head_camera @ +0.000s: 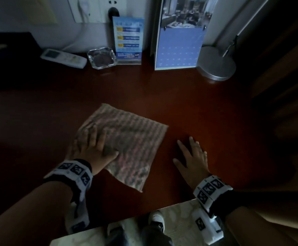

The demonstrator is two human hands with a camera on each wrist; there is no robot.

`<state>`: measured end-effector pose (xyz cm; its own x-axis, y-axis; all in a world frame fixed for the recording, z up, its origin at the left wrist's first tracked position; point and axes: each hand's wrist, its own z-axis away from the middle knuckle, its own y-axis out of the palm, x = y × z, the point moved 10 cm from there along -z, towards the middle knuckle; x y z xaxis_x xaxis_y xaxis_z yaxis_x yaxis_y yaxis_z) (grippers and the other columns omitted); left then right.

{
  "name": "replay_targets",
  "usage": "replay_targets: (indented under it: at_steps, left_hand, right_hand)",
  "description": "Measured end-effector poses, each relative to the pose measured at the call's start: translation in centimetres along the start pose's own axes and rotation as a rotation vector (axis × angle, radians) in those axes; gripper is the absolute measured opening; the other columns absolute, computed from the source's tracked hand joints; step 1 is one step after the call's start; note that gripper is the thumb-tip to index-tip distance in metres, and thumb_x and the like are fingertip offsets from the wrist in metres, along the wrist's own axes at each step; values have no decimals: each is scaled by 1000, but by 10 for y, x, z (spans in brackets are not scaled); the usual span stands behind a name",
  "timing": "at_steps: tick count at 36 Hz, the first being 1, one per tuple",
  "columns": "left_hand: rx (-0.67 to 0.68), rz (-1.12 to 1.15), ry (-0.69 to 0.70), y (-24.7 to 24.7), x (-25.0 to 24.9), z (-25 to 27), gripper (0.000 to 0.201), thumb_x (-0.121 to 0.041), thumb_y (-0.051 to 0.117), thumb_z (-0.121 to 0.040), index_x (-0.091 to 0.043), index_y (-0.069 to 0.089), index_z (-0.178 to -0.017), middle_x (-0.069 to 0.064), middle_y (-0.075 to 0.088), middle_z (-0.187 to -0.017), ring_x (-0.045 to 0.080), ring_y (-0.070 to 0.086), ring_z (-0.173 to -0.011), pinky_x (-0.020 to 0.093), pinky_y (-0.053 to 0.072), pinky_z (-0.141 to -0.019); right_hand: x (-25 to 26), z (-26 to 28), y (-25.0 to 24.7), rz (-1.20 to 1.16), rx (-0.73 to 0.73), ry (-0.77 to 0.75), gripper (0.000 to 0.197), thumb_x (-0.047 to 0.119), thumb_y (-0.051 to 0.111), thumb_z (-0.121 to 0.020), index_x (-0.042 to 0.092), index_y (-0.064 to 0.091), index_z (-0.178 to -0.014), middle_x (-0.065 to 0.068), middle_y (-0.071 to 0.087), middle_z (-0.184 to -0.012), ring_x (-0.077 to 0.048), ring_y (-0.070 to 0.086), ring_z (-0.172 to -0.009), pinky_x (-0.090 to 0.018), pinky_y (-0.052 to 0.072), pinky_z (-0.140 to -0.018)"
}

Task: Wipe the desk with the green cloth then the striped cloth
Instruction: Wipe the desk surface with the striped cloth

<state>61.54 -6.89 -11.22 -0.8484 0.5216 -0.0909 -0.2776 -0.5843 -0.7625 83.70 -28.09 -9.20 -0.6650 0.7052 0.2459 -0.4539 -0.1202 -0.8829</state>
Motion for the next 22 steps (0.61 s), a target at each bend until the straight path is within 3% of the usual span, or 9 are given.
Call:
replay_targets:
  at_steps: [5,7,10,16,18,19,21,22]
  left_hand:
    - [-2,120,-90,-17,23,-6,105,-87,36,-69,-44,-27,-141,-1,-42,-147,30,-31,-138,53,-8,-113]
    - [-10,145,-117,-23,21,-13,108,-89,40,-65,-48,-27,-139,1,-42,-147,33,-30,-139,56,-7,-112]
    - [-64,162,-141,-39,13,-28,111,-89,46,-60,-52,-25,-138,3,-40,-148,36,-27,-139,60,-3,-112]
    - [-66,75,1,-64,-49,-47,109,-85,49,-63,-48,-16,-144,6,-30,-153,36,-23,-141,57,-10,-110]
    - [-60,25,104,-66,-81,-50,108,-82,51,-67,-45,-14,-146,5,-29,-154,34,-23,-141,54,-11,-111]
    - [-45,15,147,-64,-95,-53,108,-81,52,-67,-45,-13,-145,4,-30,-153,33,-24,-141,53,-11,-112]
    - [1,9,214,-55,-118,-58,108,-81,53,-66,-47,-14,-144,2,-33,-152,32,-28,-140,54,-11,-111]
    - [18,7,236,-51,-126,-61,108,-82,53,-66,-48,-13,-144,2,-34,-151,32,-29,-139,56,-12,-110]
  right_hand:
    - [3,-3,20,110,121,41,76,69,28,-88,45,-20,-141,0,-45,-143,-25,-34,-137,-49,-17,-111]
    - [2,-2,22,155,147,66,81,80,16,-78,45,-29,-135,0,-50,-137,-27,-35,-136,-50,-18,-111]
    - [4,-2,24,170,166,78,87,85,-4,-58,45,-36,-128,-1,-53,-134,-28,-36,-135,-52,-18,-110]
    - [4,0,25,168,197,83,97,91,-23,-43,46,-39,-127,0,-52,-138,-23,-40,-132,-52,-18,-110]
    - [2,-2,26,177,182,106,102,88,-32,-38,44,-36,-130,0,-47,-141,-23,-34,-136,-54,-12,-111]
    - [-1,-3,27,200,199,134,104,89,-30,-43,43,-30,-137,-2,-40,-146,-24,-26,-139,-57,-5,-112]
    - [-4,-2,28,201,217,180,98,88,-11,-66,39,4,-149,-11,0,-158,-29,4,-142,-66,18,-104]
    - [-1,-3,25,165,182,177,94,87,-5,-71,37,14,-148,-13,13,-157,-30,12,-140,-66,23,-101]
